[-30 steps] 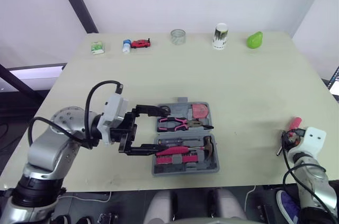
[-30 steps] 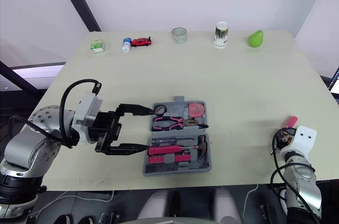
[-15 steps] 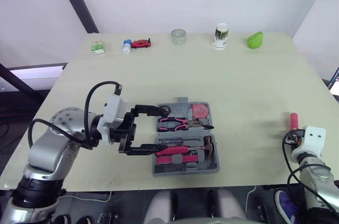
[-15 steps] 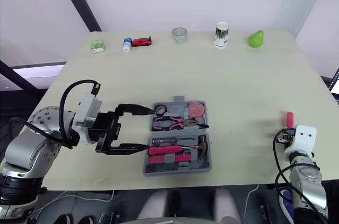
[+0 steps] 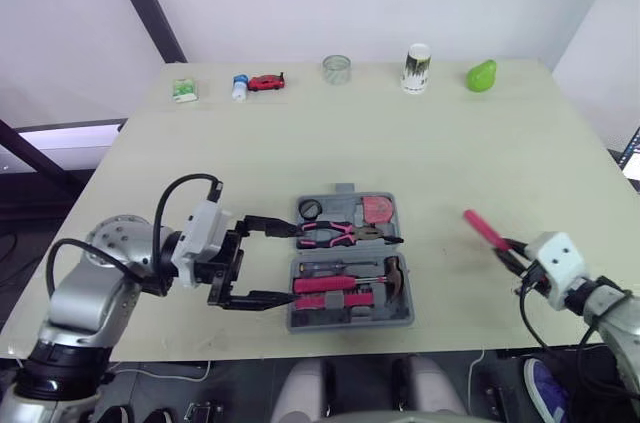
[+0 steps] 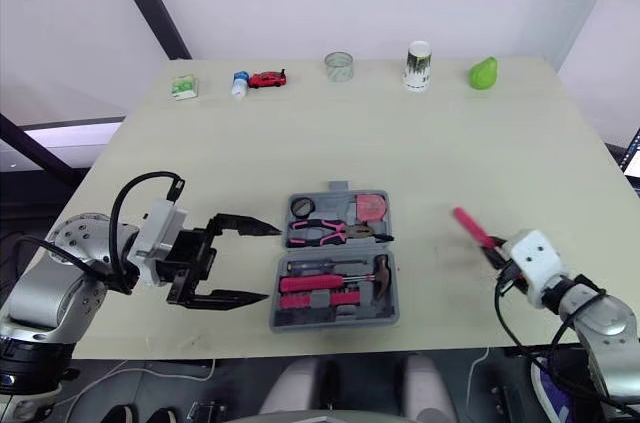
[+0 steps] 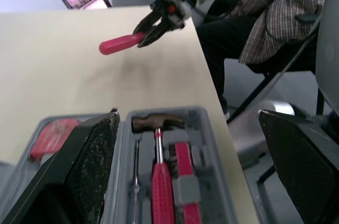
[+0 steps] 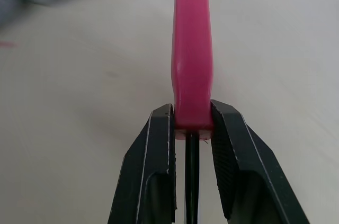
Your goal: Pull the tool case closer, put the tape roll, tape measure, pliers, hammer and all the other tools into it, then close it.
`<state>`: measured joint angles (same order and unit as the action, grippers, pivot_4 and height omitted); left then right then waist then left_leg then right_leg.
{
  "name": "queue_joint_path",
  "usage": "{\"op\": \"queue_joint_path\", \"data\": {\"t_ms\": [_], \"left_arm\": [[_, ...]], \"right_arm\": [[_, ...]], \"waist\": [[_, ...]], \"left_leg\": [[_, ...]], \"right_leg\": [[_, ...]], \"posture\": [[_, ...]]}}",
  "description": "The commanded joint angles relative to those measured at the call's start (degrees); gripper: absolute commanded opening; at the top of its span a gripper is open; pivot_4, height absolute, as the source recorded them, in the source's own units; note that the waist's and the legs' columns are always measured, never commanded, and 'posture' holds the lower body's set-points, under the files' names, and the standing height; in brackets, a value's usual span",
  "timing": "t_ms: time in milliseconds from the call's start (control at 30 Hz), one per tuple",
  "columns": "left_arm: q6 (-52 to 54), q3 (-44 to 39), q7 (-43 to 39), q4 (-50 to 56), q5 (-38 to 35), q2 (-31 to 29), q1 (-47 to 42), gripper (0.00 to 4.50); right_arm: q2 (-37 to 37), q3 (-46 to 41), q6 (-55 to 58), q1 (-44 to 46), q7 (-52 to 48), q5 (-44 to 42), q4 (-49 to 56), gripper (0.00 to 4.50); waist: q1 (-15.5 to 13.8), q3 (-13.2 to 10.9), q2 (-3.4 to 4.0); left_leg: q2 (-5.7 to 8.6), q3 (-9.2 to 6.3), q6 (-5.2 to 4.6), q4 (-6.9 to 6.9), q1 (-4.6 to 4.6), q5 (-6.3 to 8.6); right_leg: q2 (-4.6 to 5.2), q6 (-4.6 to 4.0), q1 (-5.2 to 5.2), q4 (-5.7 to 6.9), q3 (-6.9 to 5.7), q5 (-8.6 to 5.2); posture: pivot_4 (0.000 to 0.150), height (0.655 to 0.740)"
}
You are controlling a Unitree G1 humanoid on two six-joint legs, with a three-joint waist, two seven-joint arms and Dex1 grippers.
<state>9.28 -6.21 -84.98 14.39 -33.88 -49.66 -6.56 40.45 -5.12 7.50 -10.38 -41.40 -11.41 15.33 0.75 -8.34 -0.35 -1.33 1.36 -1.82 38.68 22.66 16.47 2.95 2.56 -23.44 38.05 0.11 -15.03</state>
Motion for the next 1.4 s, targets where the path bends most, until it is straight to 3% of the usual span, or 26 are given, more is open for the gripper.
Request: {"op": "queue_joint_path", "data": {"t_ms": [33, 367, 533, 800, 1033, 1400], "left_arm": [[-2.02, -0.74, -0.16, -1.5, 0.71, -0.03, -0.84, 4.5], [-10.28, -1.62, -4.0, -7.58, 4.75, -2.23, 0.15, 4.5], [-11.06, -2.29, -6.7, -8.18, 3.88, -5.42, 2.67, 4.5], [-10.15, -4.85, -7.26, -4.54, 0.79, -8.12, 8.24, 4.5], [-16.6, -4.75, -7.52, -6.55, 1.12, -11.93, 12.96, 4.5], [-21.52, -4.65, -7.52, -8.62, -0.53, -13.09, 14.98, 4.5]], "right_arm": [[3.61, 4.23, 2.43, 3.04, -5.62, -0.04, 7.26, 0.4], [8.16, 23.17, 25.67, 21.08, -12.54, 3.51, 21.98, 0.4], [1.61, 37.05, 38.32, 33.46, -12.57, 6.74, 23.32, 0.4], [-3.97, 49.4, 52.62, 42.45, -10.63, 8.68, 24.52, 0.4], [-9.37, 56.5, 58.9, 47.98, -6.87, 9.58, 21.44, 0.4], [-10.67, 60.97, 57.67, 49.67, -5.01, 9.64, 18.24, 0.4]], "waist": [[-0.04, -0.01, -0.02], [-0.12, -0.09, -0.17], [0.2, -0.13, -0.25], [-0.01, -0.2, -0.37], [0.2, -0.21, -0.37], [0.2, -0.21, -0.38]], "left_leg": [[0.0, 0.0, 0.0, 0.02, 0.01, 0.0], [-0.01, -0.13, 0.0, 0.18, 0.1, 0.0], [-0.05, -0.13, 0.0, 0.24, 0.14, 0.0], [-0.12, -0.17, -0.02, 0.42, 0.27, 0.02], [-0.15, -0.2, -0.01, 0.43, 0.22, 0.01], [-0.12, -0.19, -0.01, 0.44, 0.22, 0.01]], "right_leg": [[0.0, 0.0, 0.0, 0.0, 0.0, 0.0], [0.0, -0.01, 0.02, 0.0, -0.15, 0.0], [-0.02, -0.01, -0.01, 0.01, -0.16, 0.0], [0.14, 0.0, -0.02, 0.03, -0.25, 0.0], [0.09, -0.02, -0.06, 0.19, -0.26, -0.01], [0.11, -0.02, -0.05, 0.2, -0.27, -0.01]], "posture": [[0.15, 0.74], [0.15, 0.74], [0.15, 0.74], [0.15, 0.74], [0.15, 0.74], [0.15, 0.74]]}}
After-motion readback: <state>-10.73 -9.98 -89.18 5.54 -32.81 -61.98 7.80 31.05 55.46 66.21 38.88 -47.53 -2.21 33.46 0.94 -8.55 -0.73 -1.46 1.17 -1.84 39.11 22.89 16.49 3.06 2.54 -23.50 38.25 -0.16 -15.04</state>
